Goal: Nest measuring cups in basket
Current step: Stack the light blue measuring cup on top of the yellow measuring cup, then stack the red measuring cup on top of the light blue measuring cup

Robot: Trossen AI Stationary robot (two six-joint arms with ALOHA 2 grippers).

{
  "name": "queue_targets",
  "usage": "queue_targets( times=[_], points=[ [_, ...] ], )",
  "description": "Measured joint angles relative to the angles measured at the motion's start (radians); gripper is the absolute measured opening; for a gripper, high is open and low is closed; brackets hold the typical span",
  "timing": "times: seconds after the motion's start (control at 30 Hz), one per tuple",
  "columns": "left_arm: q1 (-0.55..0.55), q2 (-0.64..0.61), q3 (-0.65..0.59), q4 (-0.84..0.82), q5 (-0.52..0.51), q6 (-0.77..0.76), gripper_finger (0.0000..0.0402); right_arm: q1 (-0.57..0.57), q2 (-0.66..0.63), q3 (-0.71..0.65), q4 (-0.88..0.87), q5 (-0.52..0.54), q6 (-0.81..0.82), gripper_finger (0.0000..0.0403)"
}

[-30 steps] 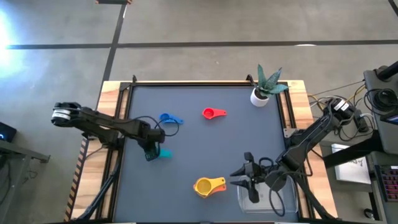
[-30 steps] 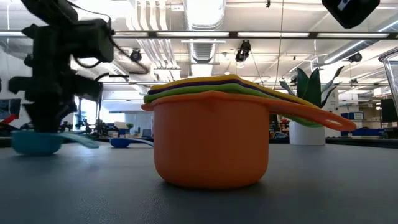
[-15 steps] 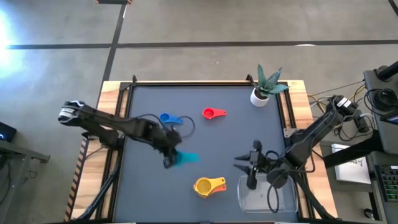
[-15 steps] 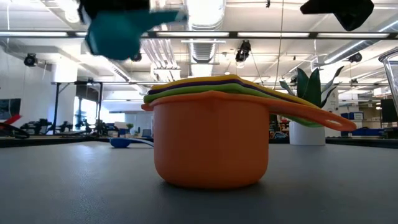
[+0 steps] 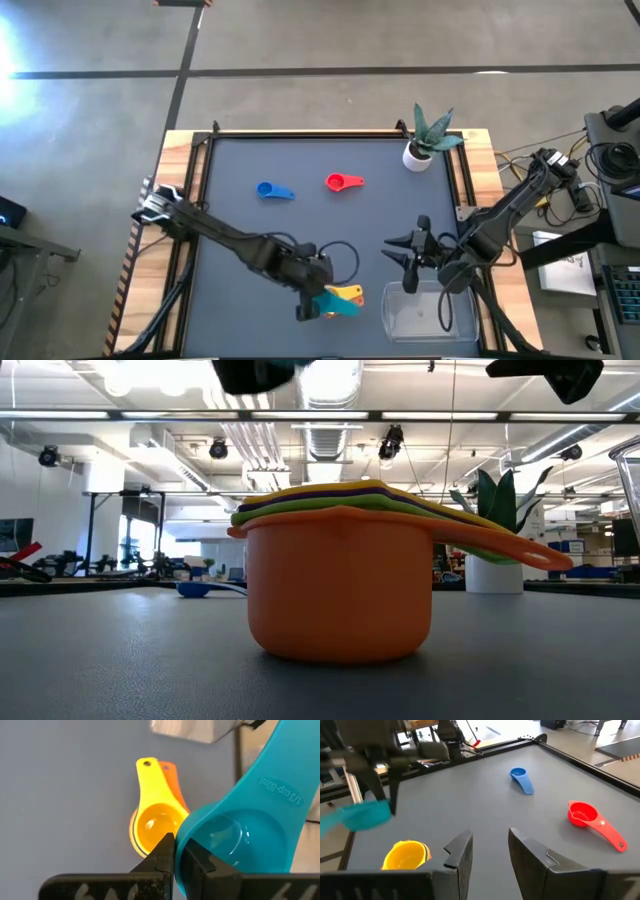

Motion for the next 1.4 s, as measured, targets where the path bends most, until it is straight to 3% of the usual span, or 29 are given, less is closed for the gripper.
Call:
queue_targets(
  times=[0.27,0.53,1.07,1.4],
  points=[
    [0.025,0.127,0.000,0.012,-0.011,-0.126,0.0000,0.000,0.037,-0.001,-0.002,-0.020,0.000,0.0114],
    [0.058,0.159,-0.001,-0.005,-0.019,-0.179,0.0010,0.000,0.041,-0.001,-0.002,-0.045,0.001,0.0114],
    [0.034,0.159,-0.005,-0.016,0.026,-0.144,0.0158,0.000,0.041,-0.001,-0.008,-0.046,0.000,0.0123],
    [0.016,0.146,0.000,-0.009,0.026,-0.045,0.0206,0.000,0.041,-0.001,-0.009,-0.045,0.001,0.0123]
  ],
)
